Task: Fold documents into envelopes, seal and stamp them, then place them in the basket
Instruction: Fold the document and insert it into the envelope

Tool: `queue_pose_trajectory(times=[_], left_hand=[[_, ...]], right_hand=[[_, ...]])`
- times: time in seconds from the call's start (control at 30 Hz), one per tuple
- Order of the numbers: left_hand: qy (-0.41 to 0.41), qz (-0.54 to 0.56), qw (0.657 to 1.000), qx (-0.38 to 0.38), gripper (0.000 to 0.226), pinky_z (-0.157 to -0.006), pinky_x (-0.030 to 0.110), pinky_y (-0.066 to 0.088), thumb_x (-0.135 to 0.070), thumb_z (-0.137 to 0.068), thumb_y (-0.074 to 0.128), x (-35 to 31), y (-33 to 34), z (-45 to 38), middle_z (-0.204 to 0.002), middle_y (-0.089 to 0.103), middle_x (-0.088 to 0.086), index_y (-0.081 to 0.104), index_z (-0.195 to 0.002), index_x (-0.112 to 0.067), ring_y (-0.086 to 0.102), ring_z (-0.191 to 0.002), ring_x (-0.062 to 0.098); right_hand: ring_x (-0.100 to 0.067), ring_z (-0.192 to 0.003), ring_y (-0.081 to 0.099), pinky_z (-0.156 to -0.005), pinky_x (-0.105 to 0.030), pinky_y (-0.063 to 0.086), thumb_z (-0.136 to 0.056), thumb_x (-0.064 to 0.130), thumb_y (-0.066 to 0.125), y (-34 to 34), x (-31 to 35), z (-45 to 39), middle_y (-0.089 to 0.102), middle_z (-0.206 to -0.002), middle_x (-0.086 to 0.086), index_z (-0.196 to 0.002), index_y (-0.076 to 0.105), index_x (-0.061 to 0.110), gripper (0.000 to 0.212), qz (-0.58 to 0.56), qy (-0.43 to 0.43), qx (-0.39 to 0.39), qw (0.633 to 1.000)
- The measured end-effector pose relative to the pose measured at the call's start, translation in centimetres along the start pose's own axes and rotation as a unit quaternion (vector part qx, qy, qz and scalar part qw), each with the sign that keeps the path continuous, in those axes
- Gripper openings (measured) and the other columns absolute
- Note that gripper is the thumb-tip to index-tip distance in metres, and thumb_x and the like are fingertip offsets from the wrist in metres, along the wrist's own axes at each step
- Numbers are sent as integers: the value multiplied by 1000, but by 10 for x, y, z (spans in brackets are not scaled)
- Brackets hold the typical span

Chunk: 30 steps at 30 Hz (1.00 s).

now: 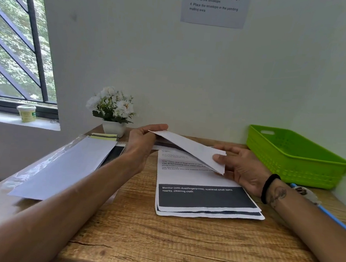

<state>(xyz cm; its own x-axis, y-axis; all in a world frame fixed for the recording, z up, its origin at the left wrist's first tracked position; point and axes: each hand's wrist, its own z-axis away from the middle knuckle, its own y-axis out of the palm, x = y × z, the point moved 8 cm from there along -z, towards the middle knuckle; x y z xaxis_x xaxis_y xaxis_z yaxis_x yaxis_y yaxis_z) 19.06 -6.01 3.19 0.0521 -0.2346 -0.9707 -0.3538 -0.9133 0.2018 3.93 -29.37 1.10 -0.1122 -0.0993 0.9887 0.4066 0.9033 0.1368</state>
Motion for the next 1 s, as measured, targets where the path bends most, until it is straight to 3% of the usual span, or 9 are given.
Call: queue_pose_trajectory(times=[0.17,0.27,0.33,0.43,0.5,0.57,0.7,0.83,1.0], left_hand=[[7,-2,1000,-21,40,-95,43,58,-16,-103,37,-9,-3,1,-106,76,8,73,-118,-22,70,-104,26],[114,-125,985,-18,32,-96,39,57,-40,-104,51,-25,-2,2,-115,73,-1,68,-128,-27,67,-110,20],[247,-281,927,-11,35,-98,34,50,-46,-101,60,-40,6,11,-126,67,-6,64,-132,-31,58,-120,16],[376,-439,816,-2,35,-117,50,29,-49,-100,59,-49,26,31,-135,61,-8,65,-131,-35,44,-134,16],[398,-459,794,10,28,-124,61,7,-47,-103,56,-50,37,41,-125,67,-12,69,-125,-36,47,-133,13],[416,-461,784,28,23,-124,60,-2,-42,-106,53,-49,46,48,-108,73,-15,72,-117,-35,56,-122,12],[466,-465,753,24,17,-123,56,5,-33,-104,57,-52,53,57,-93,74,-13,74,-107,-30,65,-104,15],[514,-475,714,14,14,-123,58,15,-31,-101,61,-55,59,71,-94,76,-11,75,-105,-28,65,-102,14],[548,-466,693,55,15,-122,57,19,-30,-99,64,-53,69,83,-97,77,-9,76,-105,-23,65,-103,13]], right_hand=[[-23,-80,76,-67,-38,63,-87,-7,73,-6,13,5,79,-103,-14,-106,72,10,26,44,-67,-57,995],[-24,-79,74,-70,-40,60,-89,-3,73,-12,24,8,80,-93,-7,-98,70,15,21,112,-130,-107,979],[-22,-78,74,-70,-39,60,-90,1,74,-8,37,12,80,-89,-4,-95,71,18,18,171,-193,-131,957],[-12,-77,74,-63,-25,56,-92,7,74,9,52,23,78,-91,-2,-93,70,21,14,233,-263,-139,926],[-12,-80,74,-66,-25,56,-92,9,73,19,58,29,77,-91,0,-91,69,25,16,255,-294,-140,910],[-14,-83,74,-69,-31,59,-93,12,72,25,61,33,75,-90,6,-90,68,28,17,290,-315,-140,893],[-12,-83,71,-71,-39,61,-91,18,72,31,66,44,73,-87,10,-93,68,26,9,367,-352,-144,849],[-3,-85,63,-78,-12,48,-91,26,76,49,70,58,72,-91,10,-95,74,19,8,451,-403,-143,783],[3,-88,64,-81,-3,41,-95,24,74,66,68,64,74,-96,11,-102,78,19,9,463,-438,-89,765]])
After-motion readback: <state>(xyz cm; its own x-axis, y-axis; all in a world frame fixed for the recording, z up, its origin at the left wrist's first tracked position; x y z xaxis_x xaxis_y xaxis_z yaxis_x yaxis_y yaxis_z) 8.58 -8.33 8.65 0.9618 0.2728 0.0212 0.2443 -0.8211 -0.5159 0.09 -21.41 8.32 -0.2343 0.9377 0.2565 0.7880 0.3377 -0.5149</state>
